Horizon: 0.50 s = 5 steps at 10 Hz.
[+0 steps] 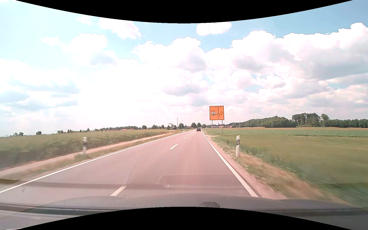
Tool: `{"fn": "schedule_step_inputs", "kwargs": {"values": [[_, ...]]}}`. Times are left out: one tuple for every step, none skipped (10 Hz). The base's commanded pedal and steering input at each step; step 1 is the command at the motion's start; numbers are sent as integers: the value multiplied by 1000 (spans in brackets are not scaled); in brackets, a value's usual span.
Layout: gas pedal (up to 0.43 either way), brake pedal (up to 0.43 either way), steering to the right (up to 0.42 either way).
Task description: Follow the waypoints while adhering to traffic rules and regulations
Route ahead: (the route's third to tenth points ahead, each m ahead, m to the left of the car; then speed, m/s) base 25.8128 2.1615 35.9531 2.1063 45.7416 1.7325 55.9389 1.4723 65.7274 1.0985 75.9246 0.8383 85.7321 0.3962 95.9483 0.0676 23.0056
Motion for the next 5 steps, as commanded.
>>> {"fn": "schedule_step_inputs", "kwargs": {"values": [[197,0,4],[197,0,4],[197,0,4],[197,0,4],[197,0,4]]}}
